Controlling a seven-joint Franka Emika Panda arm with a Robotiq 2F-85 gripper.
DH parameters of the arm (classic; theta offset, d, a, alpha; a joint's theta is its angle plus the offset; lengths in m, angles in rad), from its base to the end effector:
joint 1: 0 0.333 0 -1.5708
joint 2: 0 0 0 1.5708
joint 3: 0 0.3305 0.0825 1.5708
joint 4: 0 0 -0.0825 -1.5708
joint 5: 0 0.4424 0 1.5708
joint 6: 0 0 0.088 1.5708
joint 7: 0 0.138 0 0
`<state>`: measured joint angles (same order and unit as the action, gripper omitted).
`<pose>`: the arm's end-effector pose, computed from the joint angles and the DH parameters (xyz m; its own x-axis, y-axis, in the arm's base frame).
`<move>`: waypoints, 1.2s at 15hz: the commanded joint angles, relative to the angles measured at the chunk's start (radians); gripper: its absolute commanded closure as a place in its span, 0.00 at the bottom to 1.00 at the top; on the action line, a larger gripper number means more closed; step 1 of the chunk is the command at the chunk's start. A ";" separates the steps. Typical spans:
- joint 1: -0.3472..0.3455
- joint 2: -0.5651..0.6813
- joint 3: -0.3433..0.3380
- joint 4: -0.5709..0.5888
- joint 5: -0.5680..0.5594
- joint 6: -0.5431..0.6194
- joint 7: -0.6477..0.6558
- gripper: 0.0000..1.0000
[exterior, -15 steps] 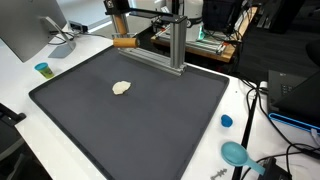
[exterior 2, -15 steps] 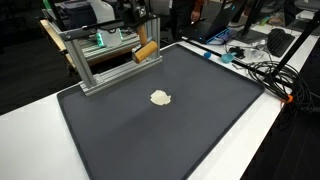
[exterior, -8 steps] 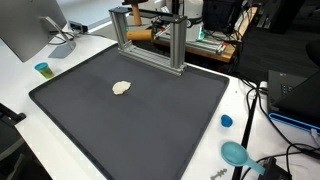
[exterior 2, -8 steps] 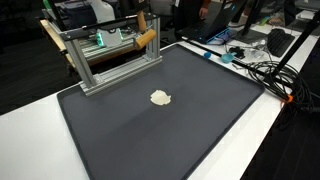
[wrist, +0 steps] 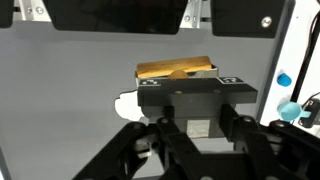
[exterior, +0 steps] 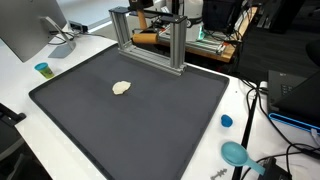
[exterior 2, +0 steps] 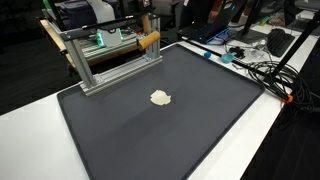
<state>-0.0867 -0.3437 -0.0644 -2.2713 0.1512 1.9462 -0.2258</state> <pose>0.4970 -0.0619 0.4594 0.9986 0.0201 0.0489 0.0275 -0.9875 -0.1555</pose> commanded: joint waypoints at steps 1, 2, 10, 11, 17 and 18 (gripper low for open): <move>0.027 -0.098 0.054 -0.022 -0.028 -0.064 0.209 0.78; 0.026 -0.116 0.077 -0.033 -0.051 -0.067 0.269 0.78; 0.047 -0.089 0.132 -0.138 -0.099 0.079 0.411 0.78; 0.045 -0.088 0.126 -0.149 -0.099 0.093 0.406 0.78; 0.026 -0.165 0.083 -0.201 -0.150 0.074 0.357 0.78; 0.031 -0.179 0.074 -0.208 -0.148 0.077 0.333 0.78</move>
<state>-0.0617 -0.4470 0.0330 -2.4429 0.0207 2.0265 0.1511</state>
